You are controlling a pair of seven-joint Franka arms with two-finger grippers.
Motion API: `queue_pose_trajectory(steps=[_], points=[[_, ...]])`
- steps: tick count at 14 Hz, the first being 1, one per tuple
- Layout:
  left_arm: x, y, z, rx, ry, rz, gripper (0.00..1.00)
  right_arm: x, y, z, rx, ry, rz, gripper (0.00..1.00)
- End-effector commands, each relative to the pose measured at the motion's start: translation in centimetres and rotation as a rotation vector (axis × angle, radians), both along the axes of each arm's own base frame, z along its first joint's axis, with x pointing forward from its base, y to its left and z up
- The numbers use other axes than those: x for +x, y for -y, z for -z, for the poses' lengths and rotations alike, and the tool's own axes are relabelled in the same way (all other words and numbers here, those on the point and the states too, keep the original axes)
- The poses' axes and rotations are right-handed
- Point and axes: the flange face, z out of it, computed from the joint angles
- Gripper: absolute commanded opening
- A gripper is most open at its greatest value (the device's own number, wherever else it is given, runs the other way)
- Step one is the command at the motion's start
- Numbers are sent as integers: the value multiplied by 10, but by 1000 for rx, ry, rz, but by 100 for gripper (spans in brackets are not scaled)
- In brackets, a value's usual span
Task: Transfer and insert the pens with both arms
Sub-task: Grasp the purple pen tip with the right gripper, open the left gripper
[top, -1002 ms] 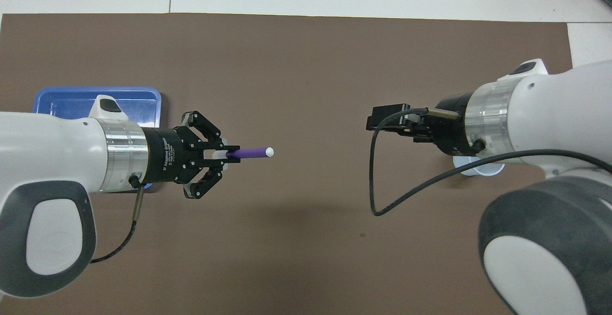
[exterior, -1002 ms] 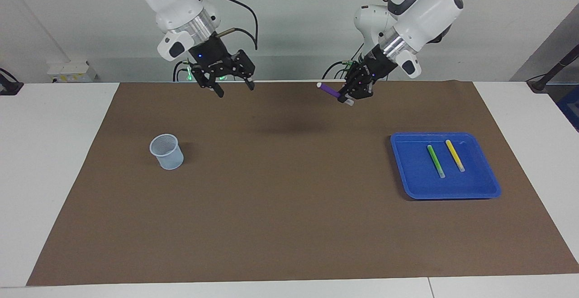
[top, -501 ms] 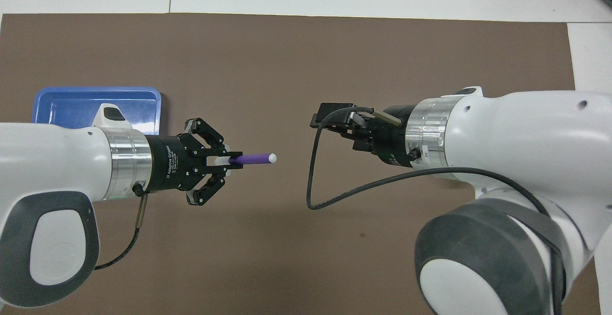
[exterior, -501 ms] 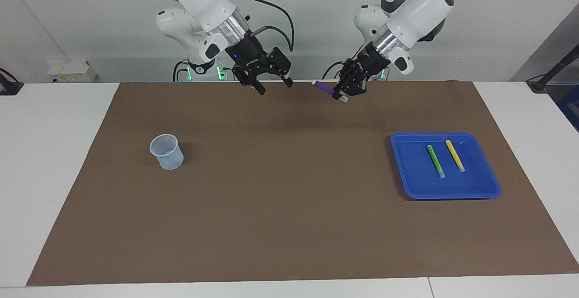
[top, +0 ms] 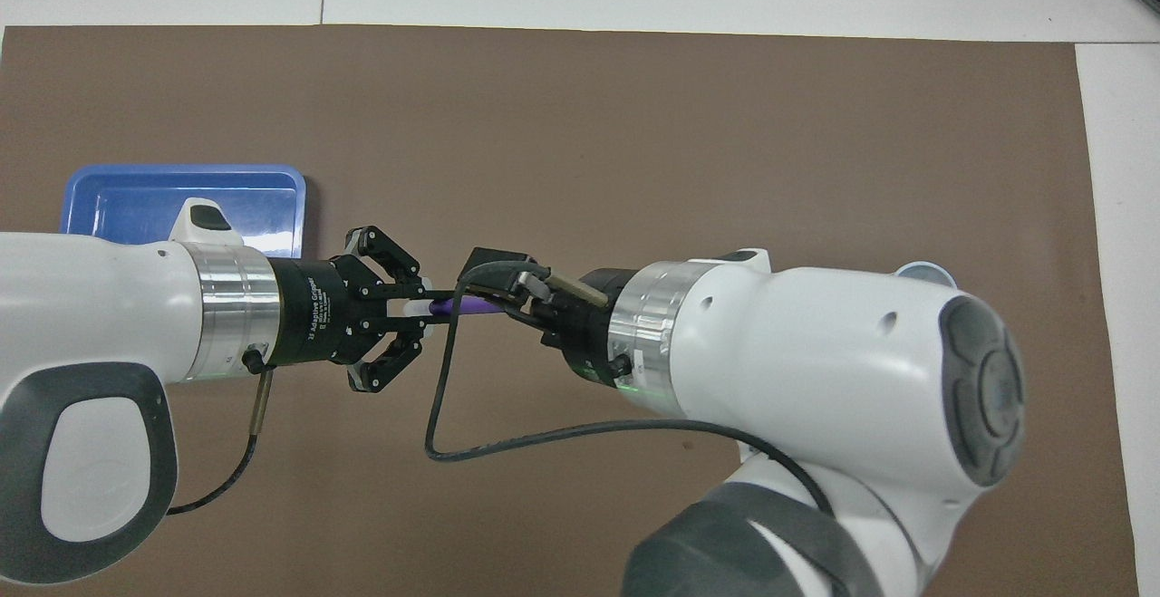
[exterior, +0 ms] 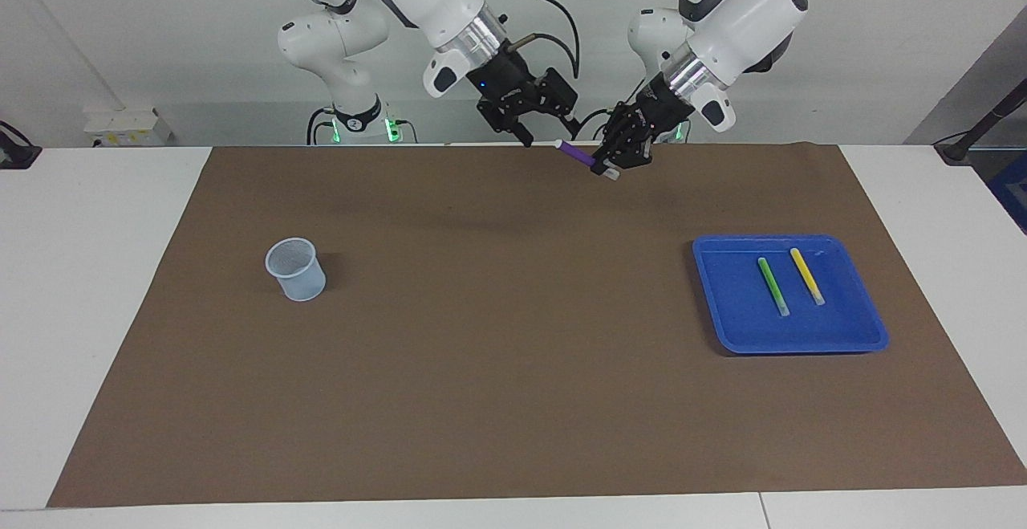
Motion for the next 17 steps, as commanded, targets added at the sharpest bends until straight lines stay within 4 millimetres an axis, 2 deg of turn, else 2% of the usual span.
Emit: queue_pose_trajectory(steps=[1, 4, 7, 8, 10, 12, 14, 16, 17], points=[[-10, -9, -3, -21, -21, -7, 0, -1, -1, 6, 25, -22, 39, 100], [-11, -9, -4, -21, -22, -5, 0, 2, -4, 13, 24, -19, 44, 100], [-12, -9, -4, -20, -27, -1, 0, 9, -10, 23, 28, 22, 45, 86], [-13, -10, -4, -21, -25, -2, 0, 6, -20, 27, 31, 28, 40, 78], [-13, -10, -5, -21, -29, 2, 0, 4, -24, 27, 35, 35, 38, 66], [-13, -10, -5, -21, -29, 2, 0, 4, -24, 27, 35, 36, 37, 58], [-14, -10, -4, -20, -30, 5, 0, 4, -24, 28, 34, 32, 37, 57], [-14, -10, -4, -20, -30, 5, 0, 4, -24, 27, 34, 36, 34, 53], [-14, -10, -4, -19, -30, 6, 0, 4, -24, 27, 33, 34, 32, 45]])
